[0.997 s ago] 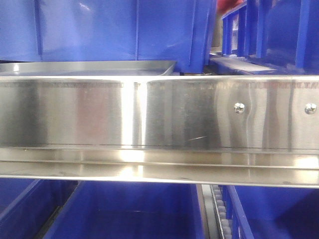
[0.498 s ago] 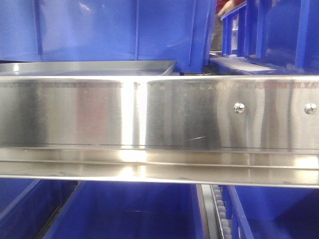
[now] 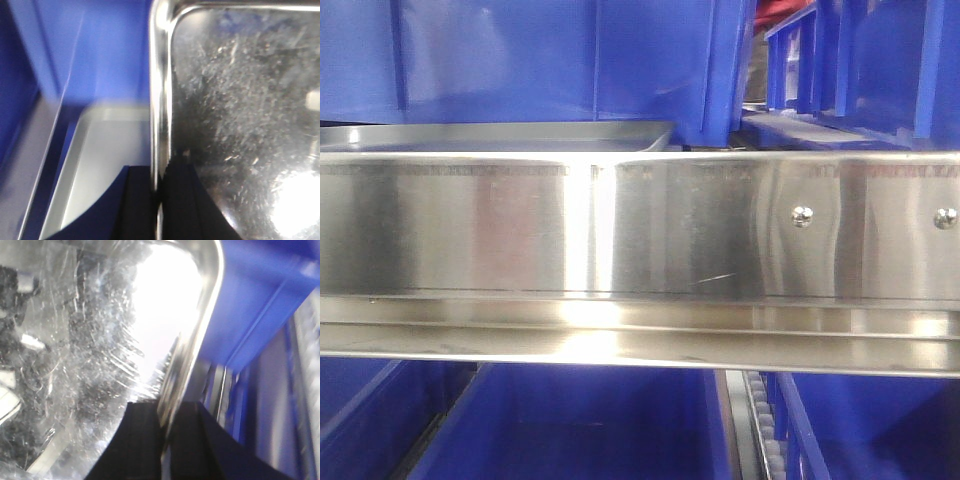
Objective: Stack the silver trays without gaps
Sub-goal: 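Carry the tray with both grippers above the silver tray on the shelf, then lower the held tray onto the silver tray on the shelf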
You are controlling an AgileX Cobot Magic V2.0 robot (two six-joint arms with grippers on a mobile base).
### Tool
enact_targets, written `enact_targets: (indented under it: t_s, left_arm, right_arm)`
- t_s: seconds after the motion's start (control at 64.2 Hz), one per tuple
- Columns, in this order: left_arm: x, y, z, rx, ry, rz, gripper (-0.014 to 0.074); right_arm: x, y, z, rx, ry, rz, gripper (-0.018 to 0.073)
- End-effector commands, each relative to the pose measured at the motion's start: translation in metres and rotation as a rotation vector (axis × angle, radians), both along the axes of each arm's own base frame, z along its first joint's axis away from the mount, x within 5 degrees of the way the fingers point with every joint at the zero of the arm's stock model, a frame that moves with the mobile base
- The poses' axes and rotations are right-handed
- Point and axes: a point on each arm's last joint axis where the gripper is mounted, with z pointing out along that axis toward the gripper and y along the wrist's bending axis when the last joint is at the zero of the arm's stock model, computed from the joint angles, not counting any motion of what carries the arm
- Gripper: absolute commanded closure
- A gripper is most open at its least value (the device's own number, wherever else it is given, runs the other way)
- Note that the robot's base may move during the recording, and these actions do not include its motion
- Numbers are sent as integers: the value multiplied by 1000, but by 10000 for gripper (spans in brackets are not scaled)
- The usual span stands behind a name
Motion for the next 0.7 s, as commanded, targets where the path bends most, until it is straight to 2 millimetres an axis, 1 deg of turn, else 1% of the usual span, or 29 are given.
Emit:
enact_targets:
  t_s: [0.0,0.234,0.467,0.592,0.685]
  left_arm:
    - [4,-8,1,-54,-13,-25,613]
    - [4,-7,-2,-45,15,-21,613]
    - [4,-7,-4,-40,35,-18,613]
    - [3,-7,-5,-39,45,-16,613]
    - [3,-6,-6,-34,63,-13,575]
  right_arm:
    - [-3,26,-4,73,-23,160,626]
    - [-1,34,-19,54,24,157,626]
    - [-1,34,-19,53,30,159,626]
    - [-3,34,-21,68,62,153,626]
    - [-4,35,-22,75,72,153,626]
